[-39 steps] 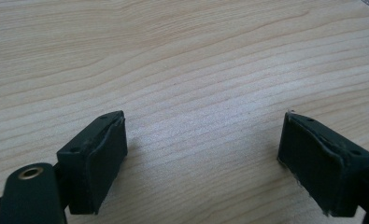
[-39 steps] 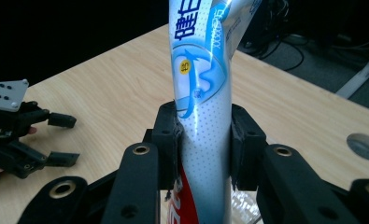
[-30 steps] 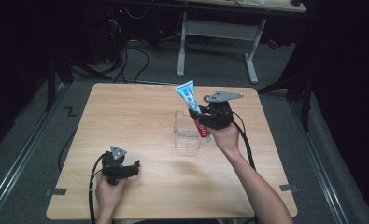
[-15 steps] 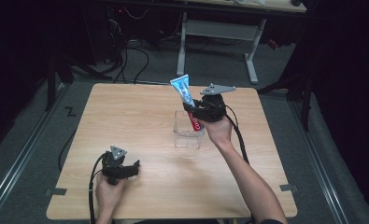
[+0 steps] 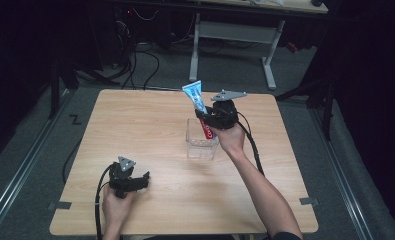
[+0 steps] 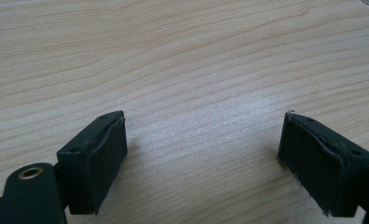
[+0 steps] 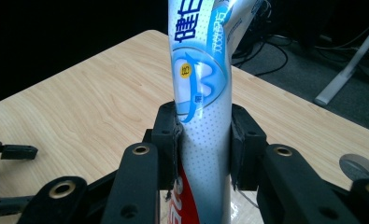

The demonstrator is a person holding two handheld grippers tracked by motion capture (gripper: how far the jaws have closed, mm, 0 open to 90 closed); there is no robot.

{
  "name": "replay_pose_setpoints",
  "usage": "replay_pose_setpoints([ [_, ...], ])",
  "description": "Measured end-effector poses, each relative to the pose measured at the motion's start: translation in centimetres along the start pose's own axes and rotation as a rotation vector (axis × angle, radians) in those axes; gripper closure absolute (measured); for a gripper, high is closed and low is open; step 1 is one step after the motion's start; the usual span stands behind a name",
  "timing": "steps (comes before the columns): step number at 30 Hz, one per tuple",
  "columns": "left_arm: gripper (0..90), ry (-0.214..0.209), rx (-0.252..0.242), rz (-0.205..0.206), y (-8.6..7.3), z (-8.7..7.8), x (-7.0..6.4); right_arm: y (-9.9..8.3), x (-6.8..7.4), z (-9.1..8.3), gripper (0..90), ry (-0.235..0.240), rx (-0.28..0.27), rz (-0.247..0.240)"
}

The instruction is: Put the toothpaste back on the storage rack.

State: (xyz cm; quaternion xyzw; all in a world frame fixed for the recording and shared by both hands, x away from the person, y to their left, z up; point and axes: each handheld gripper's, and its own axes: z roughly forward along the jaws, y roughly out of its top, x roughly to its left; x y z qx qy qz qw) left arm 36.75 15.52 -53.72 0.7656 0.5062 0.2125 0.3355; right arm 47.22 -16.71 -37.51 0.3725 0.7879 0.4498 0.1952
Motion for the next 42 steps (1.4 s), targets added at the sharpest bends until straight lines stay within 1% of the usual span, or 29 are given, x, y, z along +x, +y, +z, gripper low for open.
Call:
replay_pose_setpoints([
  [8, 15.9, 0.000, 0.000, -0.001, 0.0, 0.0, 0.0, -0.2, -0.5, 0.4, 67.9, -0.022, 0.015, 0.016],
  [10, 15.8, 0.000, 0.000, -0.001, 0.0, 0.0, 0.0, -0.2, -0.6, 0.5, 67.9, -0.020, 0.013, 0.030],
  [22, 15.9, 0.000, 0.000, -0.001, 0.0, 0.0, 0.0, -0.2, -0.5, 0.7, 68.0, -0.011, 0.014, 0.026],
  [29, 15.8, -0.001, 0.001, -0.001, 0.0, 0.0, 0.0, -0.6, -0.6, 1.3, 67.9, -0.019, 0.044, 0.018],
  [42, 15.9, -0.002, 0.001, -0.001, 0.0, 0.0, 0.0, -1.5, -1.0, 1.7, 67.6, -0.020, 0.089, 0.026],
])
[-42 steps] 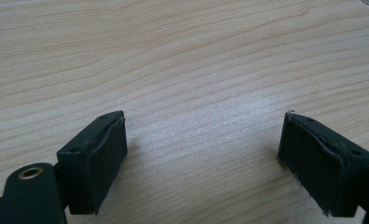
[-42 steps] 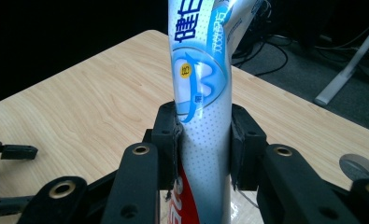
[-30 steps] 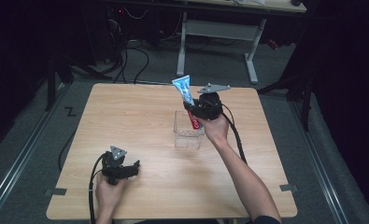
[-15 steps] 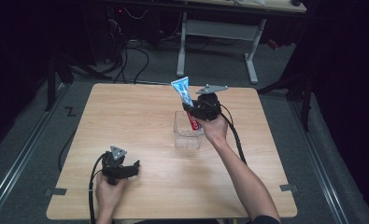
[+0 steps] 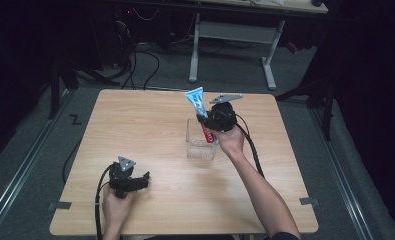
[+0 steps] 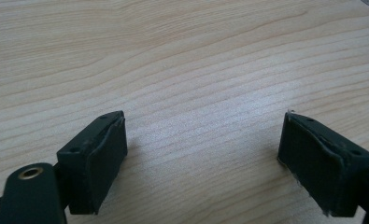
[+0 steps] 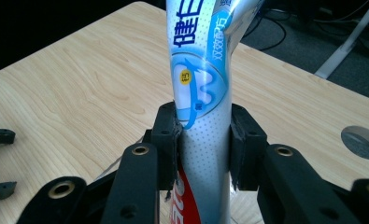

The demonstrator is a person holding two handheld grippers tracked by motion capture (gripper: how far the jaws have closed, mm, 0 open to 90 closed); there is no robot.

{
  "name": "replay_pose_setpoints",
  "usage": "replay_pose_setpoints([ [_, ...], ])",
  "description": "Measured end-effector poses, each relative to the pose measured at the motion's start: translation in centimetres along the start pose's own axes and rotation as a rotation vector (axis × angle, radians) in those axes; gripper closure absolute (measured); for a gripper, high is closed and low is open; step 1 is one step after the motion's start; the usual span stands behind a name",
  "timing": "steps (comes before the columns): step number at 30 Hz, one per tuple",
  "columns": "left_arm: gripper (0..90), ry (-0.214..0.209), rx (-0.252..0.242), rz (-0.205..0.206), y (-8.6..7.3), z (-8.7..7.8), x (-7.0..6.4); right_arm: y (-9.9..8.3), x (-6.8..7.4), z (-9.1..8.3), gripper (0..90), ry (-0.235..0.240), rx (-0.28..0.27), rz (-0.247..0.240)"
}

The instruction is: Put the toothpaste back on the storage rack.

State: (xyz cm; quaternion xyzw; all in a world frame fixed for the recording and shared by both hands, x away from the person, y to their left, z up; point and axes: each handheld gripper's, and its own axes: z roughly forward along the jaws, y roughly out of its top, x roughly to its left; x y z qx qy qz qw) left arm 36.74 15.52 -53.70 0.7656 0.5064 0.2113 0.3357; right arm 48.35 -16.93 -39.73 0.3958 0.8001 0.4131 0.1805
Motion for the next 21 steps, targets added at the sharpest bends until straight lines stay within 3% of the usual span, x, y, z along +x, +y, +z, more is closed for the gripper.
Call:
replay_pose_setpoints([
  [21, 15.9, 0.001, -0.003, -0.001, 0.0, 0.0, 0.0, -1.9, -0.1, 1.2, 67.6, -0.003, 0.061, 0.002],
])
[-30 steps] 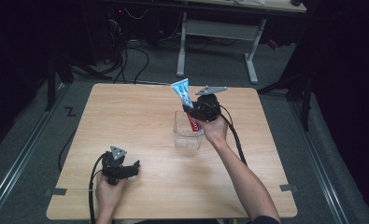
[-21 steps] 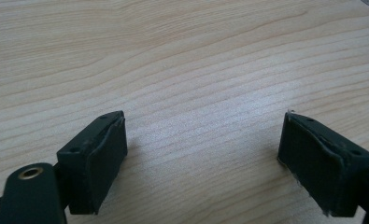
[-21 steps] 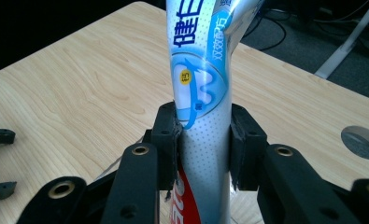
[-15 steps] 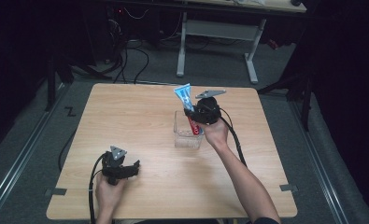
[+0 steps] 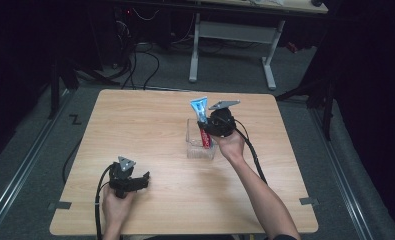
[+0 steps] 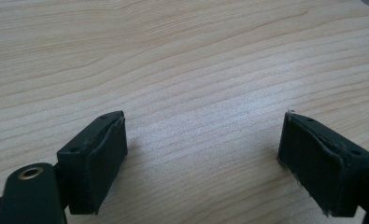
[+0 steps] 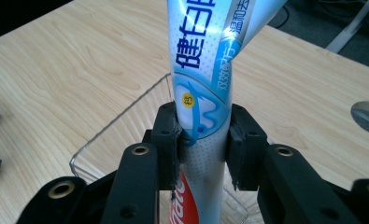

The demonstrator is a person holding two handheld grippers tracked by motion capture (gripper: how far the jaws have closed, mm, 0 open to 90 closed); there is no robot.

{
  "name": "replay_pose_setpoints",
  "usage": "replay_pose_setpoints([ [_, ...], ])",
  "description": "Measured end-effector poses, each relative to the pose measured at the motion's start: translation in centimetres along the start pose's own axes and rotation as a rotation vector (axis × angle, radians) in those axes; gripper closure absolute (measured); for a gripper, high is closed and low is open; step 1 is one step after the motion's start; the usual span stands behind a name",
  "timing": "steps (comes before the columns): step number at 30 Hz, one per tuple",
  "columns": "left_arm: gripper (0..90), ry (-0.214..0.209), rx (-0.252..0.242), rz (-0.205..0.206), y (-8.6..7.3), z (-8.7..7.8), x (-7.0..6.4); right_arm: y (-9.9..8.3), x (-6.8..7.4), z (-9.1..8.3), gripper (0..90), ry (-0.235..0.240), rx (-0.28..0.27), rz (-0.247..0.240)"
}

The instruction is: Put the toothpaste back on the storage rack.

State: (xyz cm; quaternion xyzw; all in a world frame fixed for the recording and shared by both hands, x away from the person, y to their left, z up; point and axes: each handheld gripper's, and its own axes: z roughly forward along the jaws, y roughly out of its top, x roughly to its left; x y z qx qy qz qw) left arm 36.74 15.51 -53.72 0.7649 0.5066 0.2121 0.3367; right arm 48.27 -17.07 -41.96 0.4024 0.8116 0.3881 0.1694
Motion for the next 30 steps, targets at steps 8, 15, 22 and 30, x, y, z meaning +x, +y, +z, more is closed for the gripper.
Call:
replay_pose_setpoints([
  [8, 15.9, 0.000, 0.000, 0.001, 0.0, 0.0, 0.0, -0.8, -0.1, 0.6, 67.6, 0.006, 0.031, 0.005],
  [15, 15.9, 0.000, 0.001, 0.001, 0.0, 0.0, 0.0, -1.1, 0.4, 1.1, 67.3, 0.010, 0.051, -0.021],
  [22, 15.9, 0.000, 0.001, 0.001, 0.0, 0.0, 0.0, -1.1, 0.8, 1.3, 66.7, 0.014, 0.053, -0.024],
  [30, 15.9, 0.000, 0.001, 0.001, 0.0, 0.0, 0.0, -1.1, 1.4, 1.8, 65.1, 0.029, 0.057, -0.045],
])
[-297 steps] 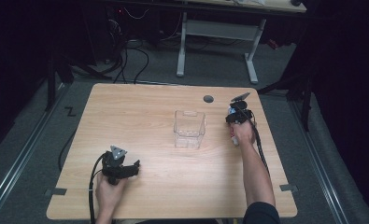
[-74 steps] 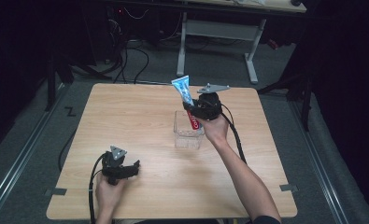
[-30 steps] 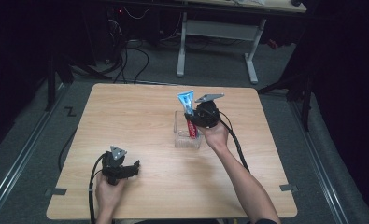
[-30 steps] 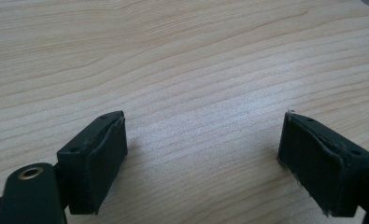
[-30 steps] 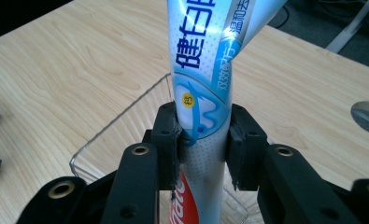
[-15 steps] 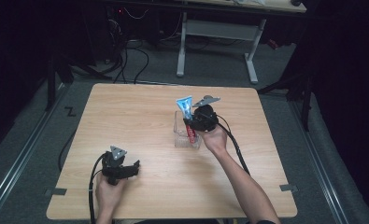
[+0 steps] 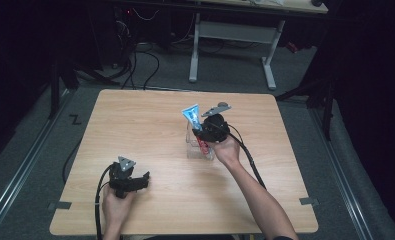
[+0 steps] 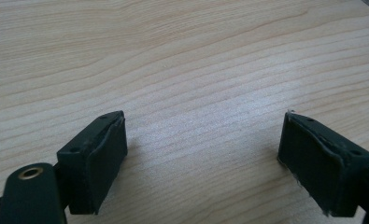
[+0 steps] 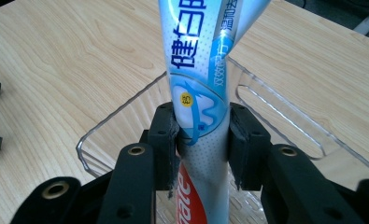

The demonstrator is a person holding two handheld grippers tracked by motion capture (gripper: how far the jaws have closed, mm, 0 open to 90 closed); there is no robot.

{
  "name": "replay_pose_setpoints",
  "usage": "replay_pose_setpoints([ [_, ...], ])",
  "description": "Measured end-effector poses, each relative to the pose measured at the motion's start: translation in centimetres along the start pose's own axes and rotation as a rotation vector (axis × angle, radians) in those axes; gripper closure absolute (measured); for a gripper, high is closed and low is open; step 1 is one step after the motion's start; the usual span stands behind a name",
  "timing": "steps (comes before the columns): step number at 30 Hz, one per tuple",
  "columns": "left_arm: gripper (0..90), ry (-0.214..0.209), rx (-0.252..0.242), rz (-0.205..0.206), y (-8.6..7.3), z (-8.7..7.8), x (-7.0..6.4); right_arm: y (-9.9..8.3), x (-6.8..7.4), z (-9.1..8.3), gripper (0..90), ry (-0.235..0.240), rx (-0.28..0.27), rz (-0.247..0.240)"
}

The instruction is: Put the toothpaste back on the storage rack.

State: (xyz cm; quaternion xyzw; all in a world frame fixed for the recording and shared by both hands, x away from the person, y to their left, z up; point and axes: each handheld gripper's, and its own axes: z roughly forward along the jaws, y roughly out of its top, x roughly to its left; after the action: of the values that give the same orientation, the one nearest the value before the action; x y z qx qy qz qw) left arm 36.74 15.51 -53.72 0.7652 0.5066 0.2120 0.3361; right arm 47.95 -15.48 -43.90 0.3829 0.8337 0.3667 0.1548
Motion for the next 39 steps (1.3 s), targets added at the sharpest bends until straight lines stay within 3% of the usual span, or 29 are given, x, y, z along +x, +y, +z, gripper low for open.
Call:
replay_pose_setpoints([
  [11, 15.9, 0.000, 0.000, 0.000, 0.0, 0.0, 0.0, 0.1, 0.0, 0.3, 58.1, 0.022, 0.004, 0.017],
  [21, 15.9, 0.000, 0.000, 0.000, 0.0, 0.0, 0.0, 0.1, 0.1, 0.1, 49.7, 0.010, 0.002, 0.019],
  [27, 15.9, 0.000, -0.001, 0.000, 0.0, 0.0, 0.0, 0.3, 0.2, -0.4, 48.5, -0.001, 0.007, -0.008],
  [39, 15.9, -0.001, -0.001, -0.001, 0.0, 0.0, 0.0, 0.4, -0.6, -2.6, 48.1, -0.021, -0.040, 0.008],
])
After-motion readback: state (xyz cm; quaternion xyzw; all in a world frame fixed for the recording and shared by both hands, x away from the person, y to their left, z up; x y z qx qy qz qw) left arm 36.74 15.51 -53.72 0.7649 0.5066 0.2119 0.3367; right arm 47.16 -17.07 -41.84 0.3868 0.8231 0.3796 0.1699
